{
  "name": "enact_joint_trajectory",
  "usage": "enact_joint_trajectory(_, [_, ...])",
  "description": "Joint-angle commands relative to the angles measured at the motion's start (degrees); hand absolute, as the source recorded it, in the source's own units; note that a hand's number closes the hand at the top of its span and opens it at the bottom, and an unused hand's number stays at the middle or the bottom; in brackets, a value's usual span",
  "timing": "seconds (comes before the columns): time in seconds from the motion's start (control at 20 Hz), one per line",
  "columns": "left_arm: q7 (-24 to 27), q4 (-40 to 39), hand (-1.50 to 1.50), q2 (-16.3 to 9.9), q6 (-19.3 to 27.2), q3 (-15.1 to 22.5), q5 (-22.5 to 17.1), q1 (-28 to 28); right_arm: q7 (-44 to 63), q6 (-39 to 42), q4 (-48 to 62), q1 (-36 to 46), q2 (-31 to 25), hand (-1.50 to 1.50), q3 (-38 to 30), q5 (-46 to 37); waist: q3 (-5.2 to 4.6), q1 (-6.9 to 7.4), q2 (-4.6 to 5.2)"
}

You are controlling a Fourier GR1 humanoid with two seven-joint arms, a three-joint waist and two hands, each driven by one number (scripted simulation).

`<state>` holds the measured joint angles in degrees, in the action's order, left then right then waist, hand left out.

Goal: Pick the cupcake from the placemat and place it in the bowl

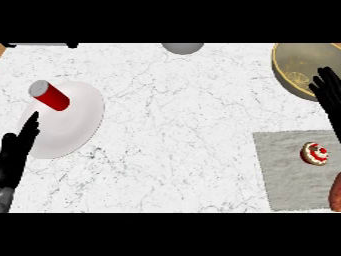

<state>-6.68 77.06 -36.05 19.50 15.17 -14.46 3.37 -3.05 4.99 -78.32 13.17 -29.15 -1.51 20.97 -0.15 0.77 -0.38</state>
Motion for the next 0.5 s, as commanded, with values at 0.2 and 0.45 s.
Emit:
enact_joint_trajectory(0.2, [6.8,10.6,0.00,6.5,-6.5,4.0,-2.3,4.4,-0.8,-17.2,-2.6,-4.7,-0.5,1.50,-10.2,-3.9,-0.01,-4.55,-0.60])
enact_joint_trajectory(0.45, [6.4,14.6,0.00,11.6,-9.6,9.0,-3.3,6.4,3.3,-29.0,0.2,-11.5,0.9,-1.50,-9.3,-13.0,0.14,-2.65,0.12])
